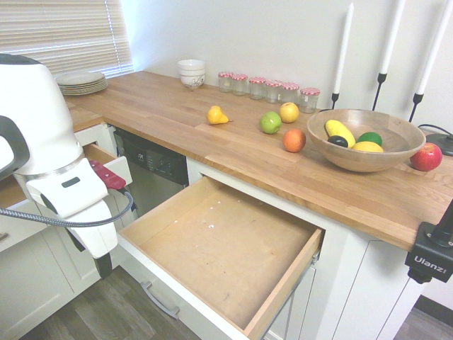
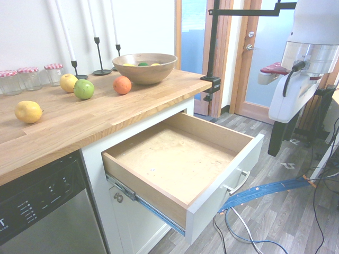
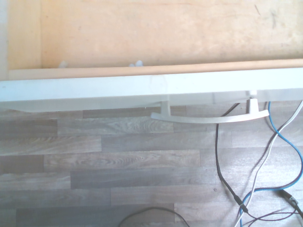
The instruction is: Close the drawer
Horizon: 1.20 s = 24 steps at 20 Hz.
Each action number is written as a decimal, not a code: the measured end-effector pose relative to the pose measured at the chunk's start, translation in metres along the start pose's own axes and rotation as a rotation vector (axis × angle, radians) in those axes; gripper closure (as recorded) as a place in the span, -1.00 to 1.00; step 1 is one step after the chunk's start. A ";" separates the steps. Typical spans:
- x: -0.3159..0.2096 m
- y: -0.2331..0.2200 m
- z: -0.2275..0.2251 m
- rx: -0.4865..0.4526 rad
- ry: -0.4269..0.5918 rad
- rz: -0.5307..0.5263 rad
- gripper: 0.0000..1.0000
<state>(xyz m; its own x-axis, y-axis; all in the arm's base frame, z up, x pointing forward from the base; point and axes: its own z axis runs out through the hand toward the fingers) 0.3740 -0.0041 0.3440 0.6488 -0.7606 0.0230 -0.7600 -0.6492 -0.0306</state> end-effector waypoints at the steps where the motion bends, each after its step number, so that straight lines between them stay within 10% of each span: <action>1: 0.003 0.001 0.004 0.000 -0.002 0.003 -1.00; 24: 0.021 0.019 0.174 -0.068 -0.071 0.024 -1.00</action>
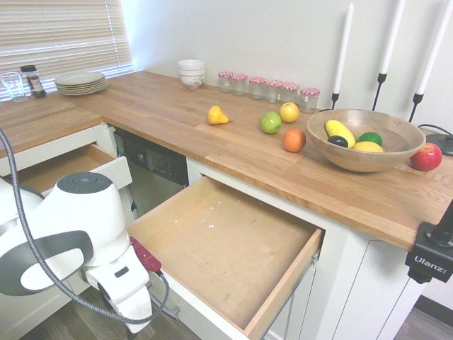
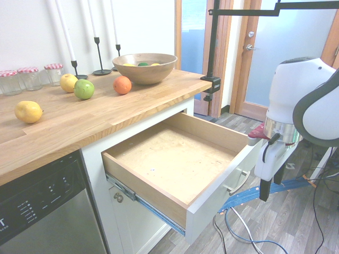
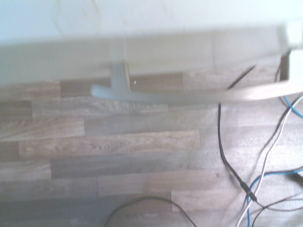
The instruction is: Close the drawer
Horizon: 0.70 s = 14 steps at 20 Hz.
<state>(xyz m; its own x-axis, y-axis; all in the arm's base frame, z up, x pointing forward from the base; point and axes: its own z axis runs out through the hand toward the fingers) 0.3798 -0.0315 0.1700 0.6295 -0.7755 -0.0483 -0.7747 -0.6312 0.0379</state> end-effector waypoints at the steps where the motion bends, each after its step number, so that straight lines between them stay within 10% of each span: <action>1: 0.000 0.002 0.007 -0.007 -0.005 0.000 -1.00; 14: 0.011 0.017 0.047 0.043 0.037 -0.018 -1.00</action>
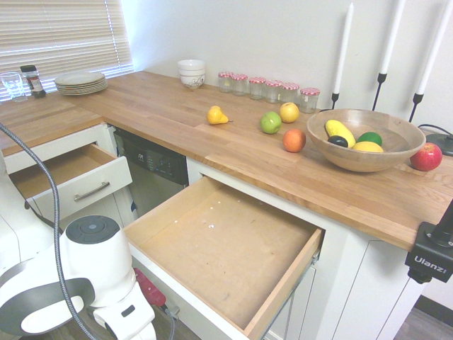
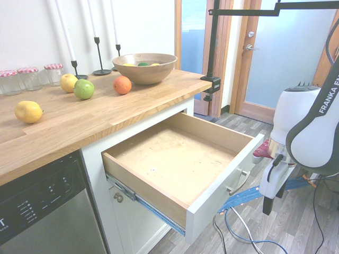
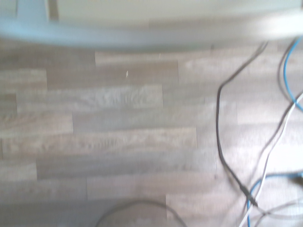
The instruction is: Close the drawer
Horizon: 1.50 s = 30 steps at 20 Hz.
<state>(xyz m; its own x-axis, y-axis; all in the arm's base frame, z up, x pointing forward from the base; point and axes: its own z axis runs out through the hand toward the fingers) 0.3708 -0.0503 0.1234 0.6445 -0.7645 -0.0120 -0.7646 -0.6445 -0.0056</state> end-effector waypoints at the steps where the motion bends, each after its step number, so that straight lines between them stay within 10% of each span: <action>1: 0.001 0.000 0.001 0.002 0.000 -0.002 -1.00; 2: 0.002 0.000 0.003 0.002 0.000 -0.005 1.00; 30: 0.013 -0.026 0.016 0.006 0.023 -0.062 1.00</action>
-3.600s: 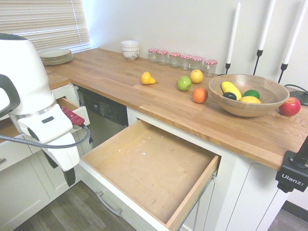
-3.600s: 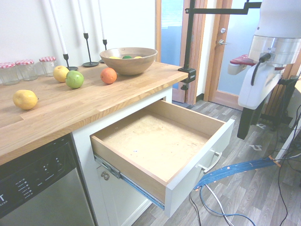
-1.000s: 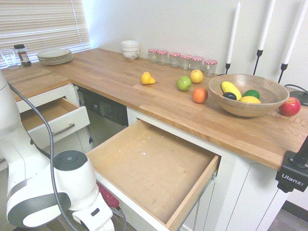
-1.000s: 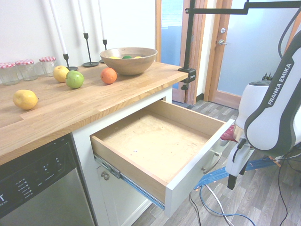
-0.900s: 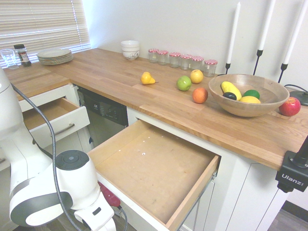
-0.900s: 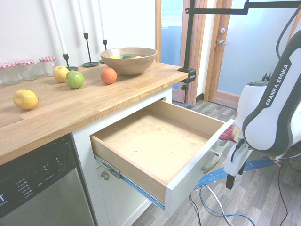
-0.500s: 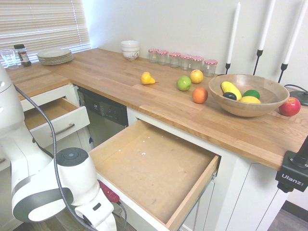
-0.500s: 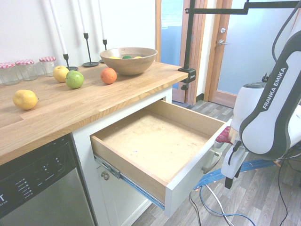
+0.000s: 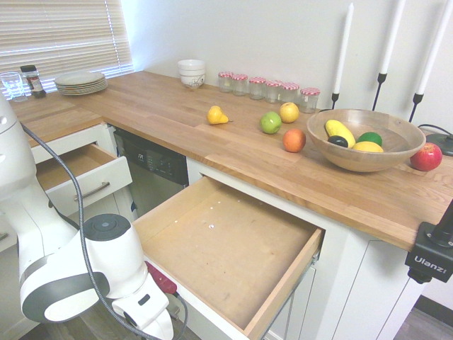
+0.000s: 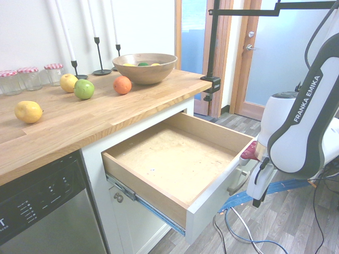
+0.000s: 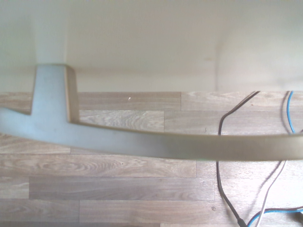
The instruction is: Close the drawer
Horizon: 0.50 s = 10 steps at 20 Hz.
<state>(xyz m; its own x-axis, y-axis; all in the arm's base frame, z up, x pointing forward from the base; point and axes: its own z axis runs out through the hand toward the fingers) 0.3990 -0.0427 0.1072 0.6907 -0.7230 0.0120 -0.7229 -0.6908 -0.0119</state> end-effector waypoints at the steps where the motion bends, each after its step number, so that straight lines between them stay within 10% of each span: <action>1: 0.000 0.000 0.000 0.000 0.000 -0.001 1.00; 10: -0.003 -0.003 0.000 0.000 0.001 -0.008 1.00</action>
<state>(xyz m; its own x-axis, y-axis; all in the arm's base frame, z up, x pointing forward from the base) 0.3994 -0.0386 0.1073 0.6963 -0.7177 0.0130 -0.7176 -0.6964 -0.0115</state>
